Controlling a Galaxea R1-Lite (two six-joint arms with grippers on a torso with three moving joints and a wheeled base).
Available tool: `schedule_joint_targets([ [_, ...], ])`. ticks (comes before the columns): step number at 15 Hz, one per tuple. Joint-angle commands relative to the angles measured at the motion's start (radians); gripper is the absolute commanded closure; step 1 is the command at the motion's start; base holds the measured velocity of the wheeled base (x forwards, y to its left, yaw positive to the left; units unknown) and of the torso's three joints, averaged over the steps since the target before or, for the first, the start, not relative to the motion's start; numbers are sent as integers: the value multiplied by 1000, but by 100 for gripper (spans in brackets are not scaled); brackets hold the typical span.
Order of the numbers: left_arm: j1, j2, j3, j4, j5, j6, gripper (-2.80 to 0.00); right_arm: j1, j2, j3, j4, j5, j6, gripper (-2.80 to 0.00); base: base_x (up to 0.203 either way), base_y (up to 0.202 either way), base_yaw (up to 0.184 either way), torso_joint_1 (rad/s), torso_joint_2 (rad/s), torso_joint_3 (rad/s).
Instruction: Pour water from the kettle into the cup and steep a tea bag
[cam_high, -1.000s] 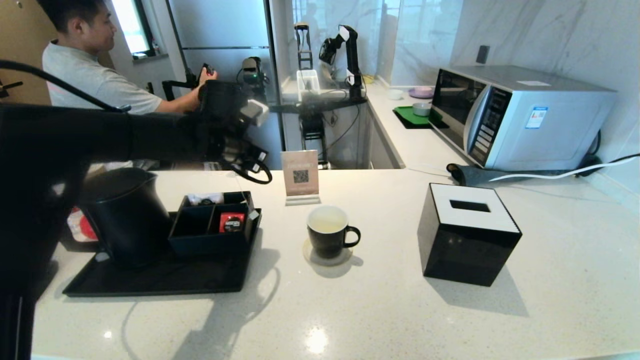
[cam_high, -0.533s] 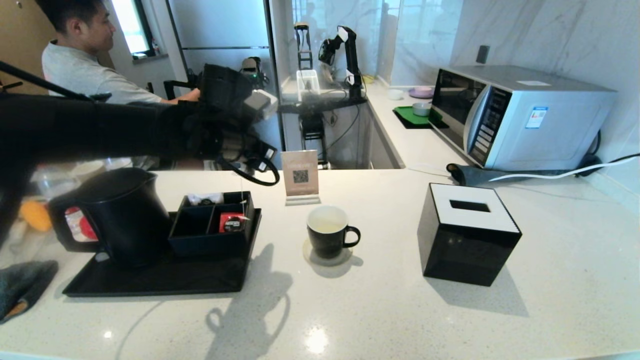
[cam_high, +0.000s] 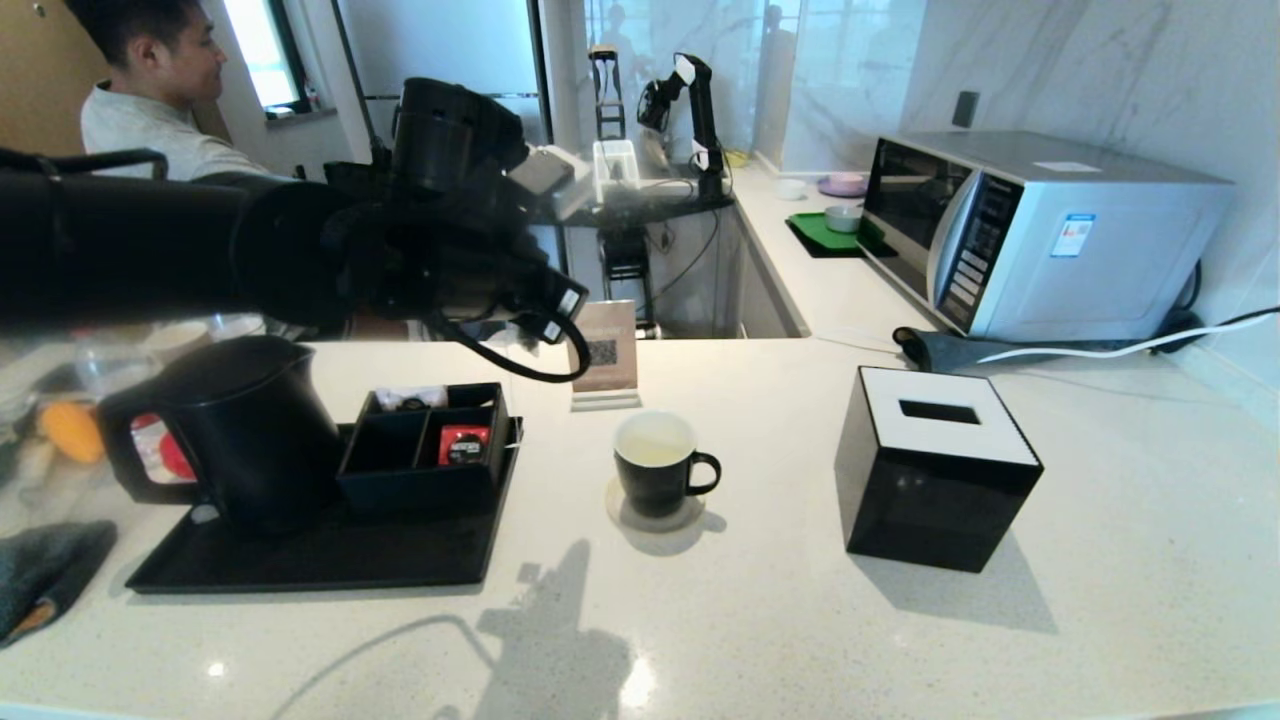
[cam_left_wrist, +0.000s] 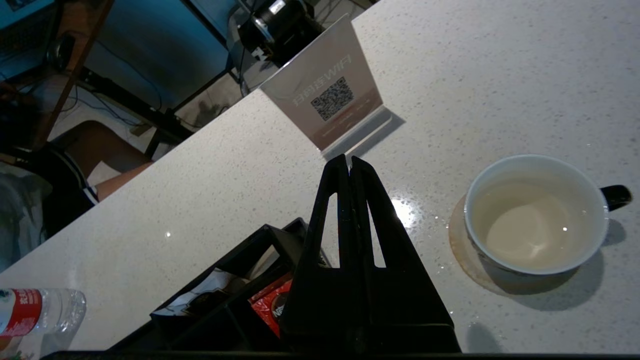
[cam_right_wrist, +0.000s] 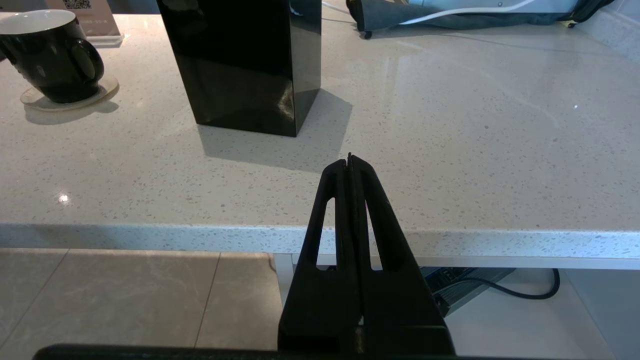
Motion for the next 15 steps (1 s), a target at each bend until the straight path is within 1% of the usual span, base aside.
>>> schedule_joint_targets([
  [1,-24,-34,17,0,1,0,0,0,1,0,-2,0,-2,0,0,0,0,0,0,0],
  [4,-33,-53,34,0,-1,-1,0,0,1,-5,-11,2,-36,0,0,0,0,0,0,0],
  [5,-37,-55,34,-1,-1,-11,0,0,1,-25,-9,8,-38,0,0,0,0,0,0,0],
  [7,-55,-59,34,0,2,-44,0,0,7,-105,18,43,-38,0,0,0,0,0,0,0],
  [9,-66,-59,34,-1,1,-52,0,0,64,-180,37,64,-40,0,0,0,0,0,0,0],
  [11,-85,-61,35,-17,-1,-59,0,3,150,-261,38,118,-59,0,0,0,0,0,0,0],
  [13,-100,-61,55,-75,-2,-64,0,12,242,-332,37,181,-100,0,0,0,0,0,0,0],
  [15,-119,-65,81,-105,-1,-64,0,16,337,-381,22,240,-133,0,0,0,0,0,0,0],
])
